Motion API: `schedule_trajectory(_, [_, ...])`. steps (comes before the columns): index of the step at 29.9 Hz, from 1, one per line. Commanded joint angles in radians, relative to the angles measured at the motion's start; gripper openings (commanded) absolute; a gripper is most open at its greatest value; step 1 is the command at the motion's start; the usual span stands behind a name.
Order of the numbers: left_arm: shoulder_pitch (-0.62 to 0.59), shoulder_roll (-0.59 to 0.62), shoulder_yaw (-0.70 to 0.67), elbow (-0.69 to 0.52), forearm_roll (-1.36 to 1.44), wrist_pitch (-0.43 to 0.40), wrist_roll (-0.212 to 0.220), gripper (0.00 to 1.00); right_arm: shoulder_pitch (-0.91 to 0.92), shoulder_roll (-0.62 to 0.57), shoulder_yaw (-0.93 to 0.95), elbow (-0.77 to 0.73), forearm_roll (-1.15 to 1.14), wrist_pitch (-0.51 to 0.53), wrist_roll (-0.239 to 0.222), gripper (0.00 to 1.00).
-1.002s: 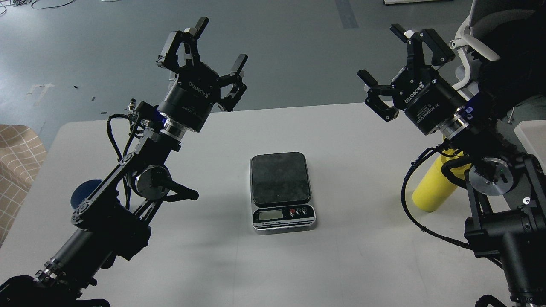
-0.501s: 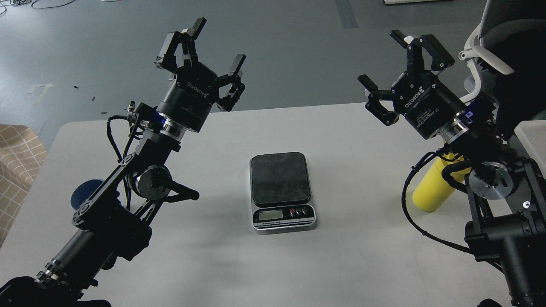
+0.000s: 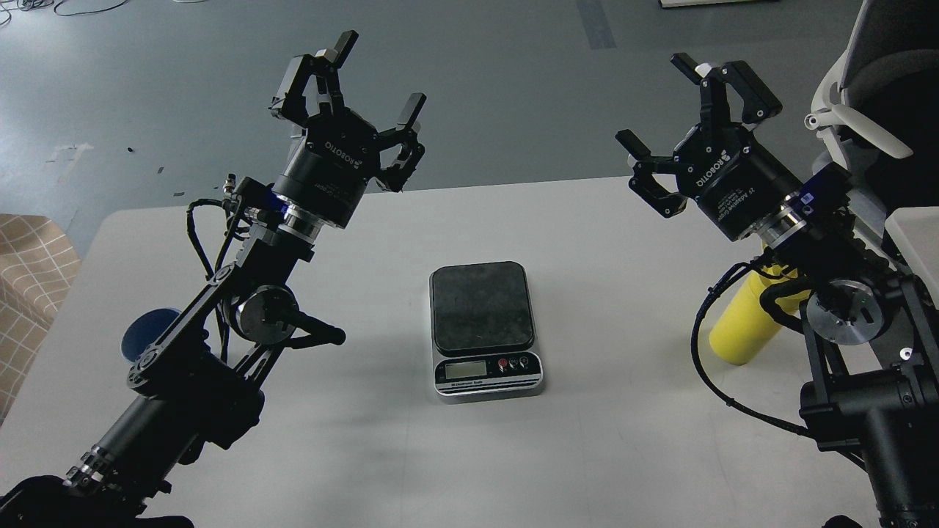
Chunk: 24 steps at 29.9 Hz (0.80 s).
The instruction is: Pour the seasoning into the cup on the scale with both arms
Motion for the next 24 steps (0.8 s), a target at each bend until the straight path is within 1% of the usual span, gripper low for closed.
schedule_trajectory(1, [0.003, -0.002, 0.0, 0.002, 0.0, 0.002, 0.0, 0.99, 0.0, 0.0, 0.001, 0.0, 0.002, 0.0, 0.001, 1.0])
schedule_trajectory(24, [0.001, -0.011, 0.002, 0.002, 0.002, -0.008, 0.002, 0.99, 0.0, 0.0, 0.003, -0.003, 0.0, 0.0, 0.001, 1.0])
